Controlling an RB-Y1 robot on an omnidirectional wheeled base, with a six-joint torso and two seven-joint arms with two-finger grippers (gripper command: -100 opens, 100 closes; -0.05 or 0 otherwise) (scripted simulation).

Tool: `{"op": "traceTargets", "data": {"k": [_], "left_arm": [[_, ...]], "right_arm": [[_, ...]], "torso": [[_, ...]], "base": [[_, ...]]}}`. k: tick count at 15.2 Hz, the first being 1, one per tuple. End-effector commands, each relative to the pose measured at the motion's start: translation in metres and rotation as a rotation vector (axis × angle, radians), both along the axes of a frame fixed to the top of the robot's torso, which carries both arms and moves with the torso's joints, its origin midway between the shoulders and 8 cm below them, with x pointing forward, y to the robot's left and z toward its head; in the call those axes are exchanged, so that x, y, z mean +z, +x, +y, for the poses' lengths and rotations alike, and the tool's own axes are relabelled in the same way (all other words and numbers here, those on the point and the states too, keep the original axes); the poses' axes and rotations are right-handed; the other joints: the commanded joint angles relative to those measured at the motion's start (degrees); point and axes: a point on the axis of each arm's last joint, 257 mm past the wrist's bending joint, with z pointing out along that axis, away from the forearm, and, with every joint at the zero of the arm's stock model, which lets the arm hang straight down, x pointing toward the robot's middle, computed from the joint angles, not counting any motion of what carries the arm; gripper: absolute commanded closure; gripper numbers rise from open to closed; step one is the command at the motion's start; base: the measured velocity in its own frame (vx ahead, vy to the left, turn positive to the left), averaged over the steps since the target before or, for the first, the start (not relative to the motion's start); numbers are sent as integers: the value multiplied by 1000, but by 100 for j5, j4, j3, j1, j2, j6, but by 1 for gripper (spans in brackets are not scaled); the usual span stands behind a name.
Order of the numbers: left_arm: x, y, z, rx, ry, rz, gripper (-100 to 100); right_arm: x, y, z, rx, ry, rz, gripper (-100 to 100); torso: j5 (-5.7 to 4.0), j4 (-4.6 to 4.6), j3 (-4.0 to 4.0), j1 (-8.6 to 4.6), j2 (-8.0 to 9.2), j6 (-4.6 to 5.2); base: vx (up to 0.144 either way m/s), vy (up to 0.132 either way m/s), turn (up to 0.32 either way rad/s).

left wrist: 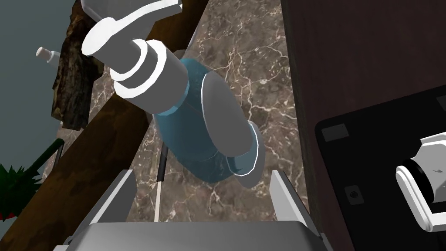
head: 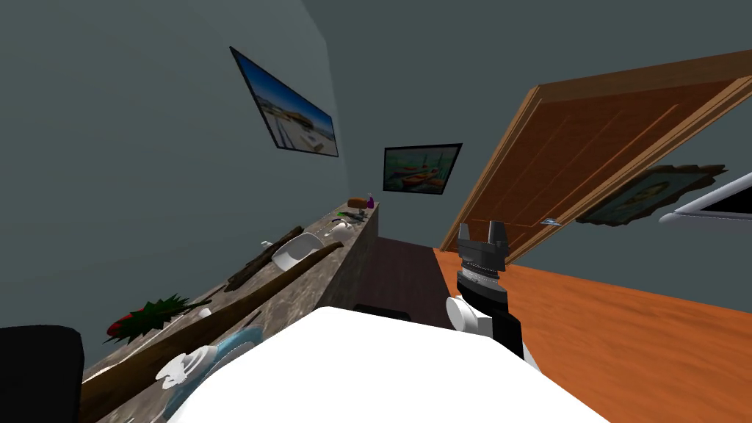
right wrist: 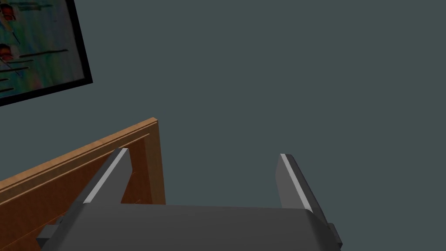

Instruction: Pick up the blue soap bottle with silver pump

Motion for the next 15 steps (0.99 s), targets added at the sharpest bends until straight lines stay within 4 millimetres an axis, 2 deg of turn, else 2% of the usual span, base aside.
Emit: {"op": "traceTargets", "data": {"k": [1, 10, 15], "left_arm": [[2, -12, 2, 30, -40, 32, -100], [10, -42, 5, 131, -170, 114, -100], [19, -71, 3, 192, -231, 202, -100]], "right_arm": [[0, 0, 0, 0, 0, 0, 0], [0, 0, 0, 0, 0, 0, 0], [0, 0, 0, 0, 0, 0, 0]], "torso": [[0, 0, 0, 0, 0, 0], [-1, -1, -2, -3, -3, 0], [-2, 0, 1, -6, 2, -1]], "base": [[88, 2, -61], [83, 4, -52], [65, -4, -38]]}}
